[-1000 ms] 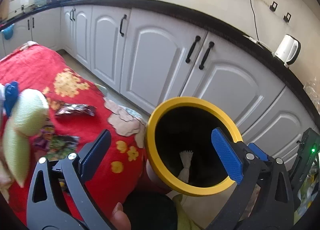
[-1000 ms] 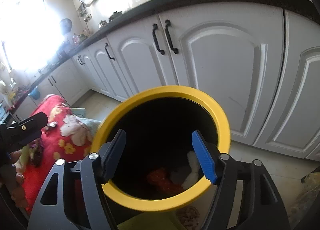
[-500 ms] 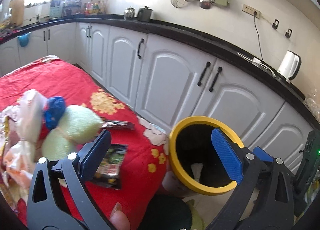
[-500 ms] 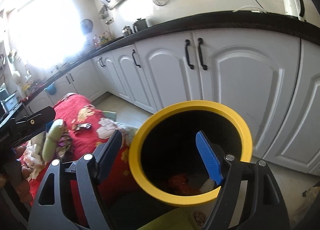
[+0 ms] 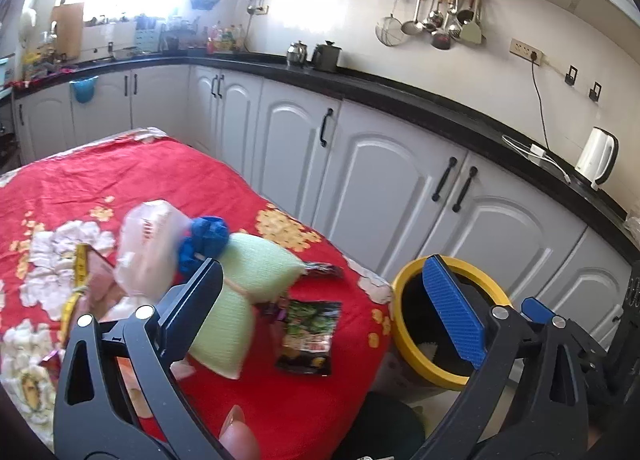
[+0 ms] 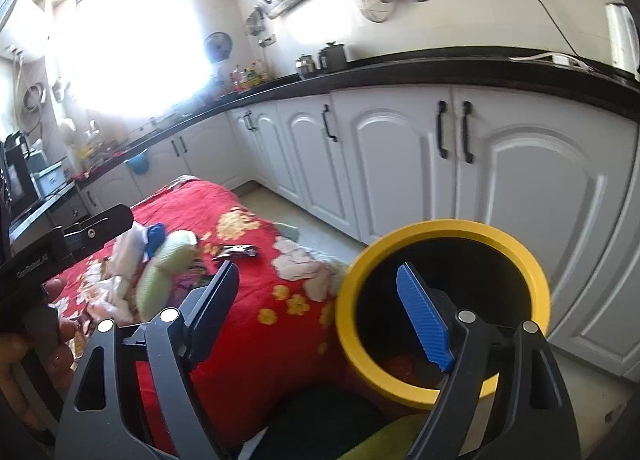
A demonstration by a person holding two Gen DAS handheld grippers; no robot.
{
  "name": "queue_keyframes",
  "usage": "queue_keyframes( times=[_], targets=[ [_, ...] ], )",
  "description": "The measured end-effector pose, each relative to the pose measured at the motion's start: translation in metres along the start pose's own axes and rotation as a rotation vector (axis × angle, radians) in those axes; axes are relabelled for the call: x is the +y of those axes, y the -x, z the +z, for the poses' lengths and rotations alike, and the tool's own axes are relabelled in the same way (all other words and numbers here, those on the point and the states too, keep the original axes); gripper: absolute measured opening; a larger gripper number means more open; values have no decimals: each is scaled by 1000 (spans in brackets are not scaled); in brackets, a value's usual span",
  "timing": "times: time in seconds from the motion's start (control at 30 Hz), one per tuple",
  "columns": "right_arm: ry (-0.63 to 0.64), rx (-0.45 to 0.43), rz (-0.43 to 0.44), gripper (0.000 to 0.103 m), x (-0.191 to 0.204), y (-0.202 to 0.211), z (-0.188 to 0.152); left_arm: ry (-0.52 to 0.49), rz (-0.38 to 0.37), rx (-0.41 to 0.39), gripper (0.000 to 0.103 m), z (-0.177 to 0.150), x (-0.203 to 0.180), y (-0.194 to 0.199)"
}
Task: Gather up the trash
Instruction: 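Move both tools back over the table toward the remaining trash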
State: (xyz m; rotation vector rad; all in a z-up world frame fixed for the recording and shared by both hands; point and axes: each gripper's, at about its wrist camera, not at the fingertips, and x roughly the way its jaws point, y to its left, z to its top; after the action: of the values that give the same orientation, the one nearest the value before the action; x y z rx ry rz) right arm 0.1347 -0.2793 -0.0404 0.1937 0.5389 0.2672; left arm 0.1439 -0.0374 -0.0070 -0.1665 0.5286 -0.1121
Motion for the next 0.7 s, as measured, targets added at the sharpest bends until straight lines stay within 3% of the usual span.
queue_keyframes(
  times=[0.7],
  targets=[
    [110,34,105,80,75,-18,-2,35,112,-29,92,1,68,26]
  ],
)
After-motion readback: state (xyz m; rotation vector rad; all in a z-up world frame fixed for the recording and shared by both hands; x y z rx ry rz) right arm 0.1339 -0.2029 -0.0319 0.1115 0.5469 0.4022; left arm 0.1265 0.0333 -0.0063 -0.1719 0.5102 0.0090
